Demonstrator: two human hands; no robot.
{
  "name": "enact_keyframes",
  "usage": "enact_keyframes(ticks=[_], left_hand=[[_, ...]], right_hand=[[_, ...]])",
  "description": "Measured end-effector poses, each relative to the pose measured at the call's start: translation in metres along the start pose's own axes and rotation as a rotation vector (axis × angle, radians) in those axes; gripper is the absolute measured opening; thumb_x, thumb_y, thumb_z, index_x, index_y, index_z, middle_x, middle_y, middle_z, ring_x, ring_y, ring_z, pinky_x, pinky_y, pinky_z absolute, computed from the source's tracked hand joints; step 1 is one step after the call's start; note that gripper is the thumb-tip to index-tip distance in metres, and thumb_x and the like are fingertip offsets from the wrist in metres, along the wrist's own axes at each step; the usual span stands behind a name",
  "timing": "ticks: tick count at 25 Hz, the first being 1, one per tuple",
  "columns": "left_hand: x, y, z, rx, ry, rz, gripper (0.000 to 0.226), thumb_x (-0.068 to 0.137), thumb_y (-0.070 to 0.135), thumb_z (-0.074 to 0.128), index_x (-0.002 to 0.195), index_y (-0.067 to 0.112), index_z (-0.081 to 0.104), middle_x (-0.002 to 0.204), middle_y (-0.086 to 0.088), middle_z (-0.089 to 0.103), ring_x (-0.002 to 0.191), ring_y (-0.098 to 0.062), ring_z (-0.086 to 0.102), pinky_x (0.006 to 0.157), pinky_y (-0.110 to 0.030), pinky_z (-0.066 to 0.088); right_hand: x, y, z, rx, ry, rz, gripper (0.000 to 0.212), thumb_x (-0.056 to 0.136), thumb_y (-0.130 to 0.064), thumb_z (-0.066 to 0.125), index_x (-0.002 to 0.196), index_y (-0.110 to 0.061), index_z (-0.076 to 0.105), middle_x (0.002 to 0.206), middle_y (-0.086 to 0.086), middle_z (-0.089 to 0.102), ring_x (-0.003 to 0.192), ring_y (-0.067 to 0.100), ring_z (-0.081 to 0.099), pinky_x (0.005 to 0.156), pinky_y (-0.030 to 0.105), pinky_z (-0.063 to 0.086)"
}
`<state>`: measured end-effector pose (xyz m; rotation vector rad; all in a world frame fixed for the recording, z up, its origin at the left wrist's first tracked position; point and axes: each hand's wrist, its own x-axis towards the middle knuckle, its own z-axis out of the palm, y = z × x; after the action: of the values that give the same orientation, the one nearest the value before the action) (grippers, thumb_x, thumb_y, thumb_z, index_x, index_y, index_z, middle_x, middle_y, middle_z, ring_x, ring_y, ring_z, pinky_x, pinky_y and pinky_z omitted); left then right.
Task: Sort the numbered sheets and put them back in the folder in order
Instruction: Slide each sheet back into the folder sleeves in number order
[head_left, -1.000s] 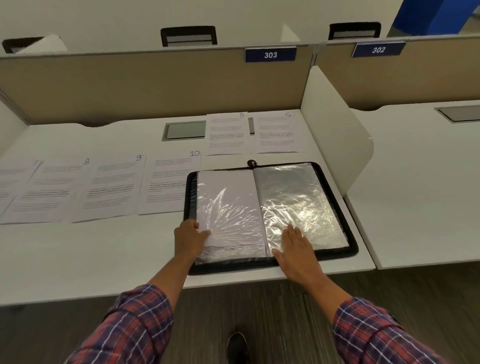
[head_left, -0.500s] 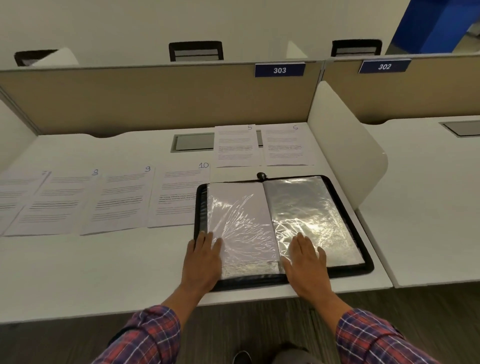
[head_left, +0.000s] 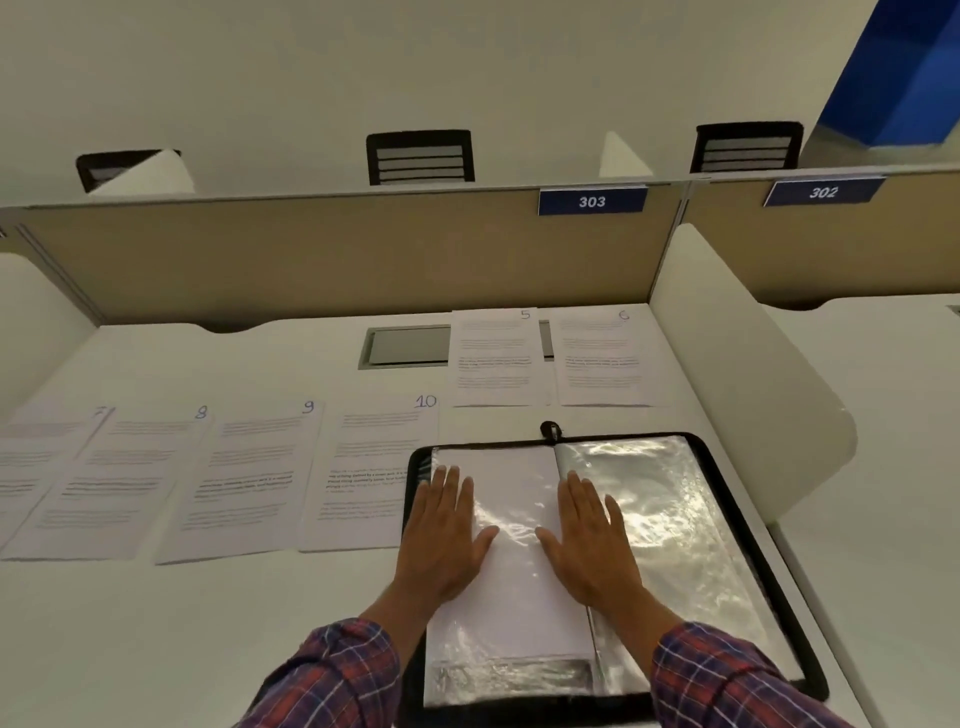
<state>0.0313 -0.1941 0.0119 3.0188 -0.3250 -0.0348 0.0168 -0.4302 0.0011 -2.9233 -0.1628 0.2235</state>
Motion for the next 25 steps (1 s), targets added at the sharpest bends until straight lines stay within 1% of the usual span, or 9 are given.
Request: enact_keyframes(ticks=[2, 5, 8, 12, 14, 17, 20, 22, 25], left_hand=[[0.029, -0.006, -0.003, -0.011, 0.001, -0.011, 0.088, 0.101, 0.070, 0.022, 0.154, 0.004, 0.044, 0.163, -0.021, 0.037, 0.153, -0.037, 0.032, 0.124, -0.050, 0.020], [0.074, -0.016, -0.002, 0.019, 0.028, 0.002, 0.089, 0.103, 0.070, 0.015, 0.156, 0.004, 0.043, 0.164, -0.020, 0.036, 0.154, -0.035, 0.031, 0.129, -0.049, 0.016], [0.125, -0.025, 0.001, 0.024, 0.012, -0.016, 0.087, 0.103, 0.069, 0.018, 0.155, 0.004, 0.043, 0.164, -0.021, 0.036, 0.154, -0.036, 0.032, 0.129, -0.050, 0.016], [0.188, -0.039, 0.003, 0.006, -0.029, -0.069, 0.094, 0.097, 0.072, 0.010, 0.163, 0.007, 0.023, 0.171, -0.018, 0.016, 0.160, -0.034, 0.012, 0.126, -0.045, -0.002], [0.213, -0.042, 0.003, -0.009, -0.062, -0.106, 0.095, 0.096, 0.073, 0.006, 0.165, 0.009, 0.013, 0.173, -0.016, 0.008, 0.161, -0.032, 0.004, 0.128, -0.045, -0.005], [0.248, -0.043, 0.007, -0.094, -0.066, -0.196, 0.085, 0.104, 0.067, 0.027, 0.166, 0.012, 0.010, 0.174, -0.014, 0.006, 0.161, -0.032, 0.005, 0.129, -0.046, 0.004], [0.273, -0.042, 0.010, -0.362, -0.022, -0.357, 0.076, 0.105, 0.056, 0.044, 0.164, 0.015, 0.018, 0.171, -0.010, 0.019, 0.157, -0.032, 0.022, 0.127, -0.046, 0.021], [0.287, -0.039, 0.004, -0.607, 0.088, -0.511, 0.065, 0.104, 0.043, 0.057, 0.156, 0.015, 0.032, 0.160, -0.010, 0.039, 0.146, -0.031, 0.041, 0.119, -0.047, 0.040], [0.311, -0.036, -0.013, -0.825, 0.141, -0.773, 0.064, 0.101, 0.032, 0.067, 0.154, 0.009, 0.040, 0.152, -0.012, 0.050, 0.136, -0.033, 0.053, 0.104, -0.043, 0.051]], right_hand=[[0.034, -0.003, -0.008, 0.031, 0.011, -0.019, 0.101, 0.094, -0.074, -0.013, 0.166, -0.007, 0.015, 0.173, 0.011, 0.008, 0.161, 0.028, 0.009, 0.128, 0.048, 0.005], [0.080, -0.006, -0.020, 0.030, 0.007, -0.052, 0.096, 0.094, -0.073, -0.005, 0.166, -0.009, 0.004, 0.174, 0.007, -0.005, 0.162, 0.025, -0.003, 0.129, 0.044, -0.002], [0.129, -0.005, -0.028, 0.033, 0.006, -0.088, 0.103, 0.090, -0.077, -0.014, 0.166, -0.010, 0.003, 0.174, 0.007, -0.005, 0.161, 0.025, -0.003, 0.127, 0.043, -0.005], [0.190, -0.005, -0.034, 0.014, -0.033, -0.101, 0.100, 0.088, -0.076, -0.010, 0.165, -0.012, -0.009, 0.172, 0.006, -0.017, 0.161, 0.024, -0.012, 0.125, 0.039, -0.011], [0.211, -0.005, -0.032, 0.005, -0.071, -0.119, 0.099, 0.091, -0.077, -0.008, 0.165, -0.012, -0.010, 0.173, 0.007, -0.017, 0.161, 0.024, -0.013, 0.125, 0.039, -0.010], [0.237, -0.002, -0.026, 0.000, -0.122, -0.125, 0.089, 0.102, -0.070, 0.009, 0.166, -0.010, -0.006, 0.174, 0.010, -0.010, 0.161, 0.027, -0.007, 0.124, 0.038, -0.008], [0.248, -0.002, -0.021, -0.009, -0.157, -0.110, 0.086, 0.105, -0.066, 0.019, 0.166, -0.009, -0.004, 0.174, 0.012, -0.008, 0.161, 0.028, -0.006, 0.125, 0.038, -0.007], [0.249, -0.003, -0.017, -0.018, -0.168, -0.110, 0.090, 0.100, -0.069, 0.008, 0.165, -0.008, -0.007, 0.173, 0.013, -0.014, 0.161, 0.029, -0.012, 0.124, 0.040, -0.010], [0.248, -0.004, -0.013, -0.026, -0.166, -0.106, 0.101, 0.085, -0.071, -0.012, 0.163, -0.007, -0.014, 0.171, 0.013, -0.022, 0.159, 0.030, -0.018, 0.125, 0.040, -0.014]])
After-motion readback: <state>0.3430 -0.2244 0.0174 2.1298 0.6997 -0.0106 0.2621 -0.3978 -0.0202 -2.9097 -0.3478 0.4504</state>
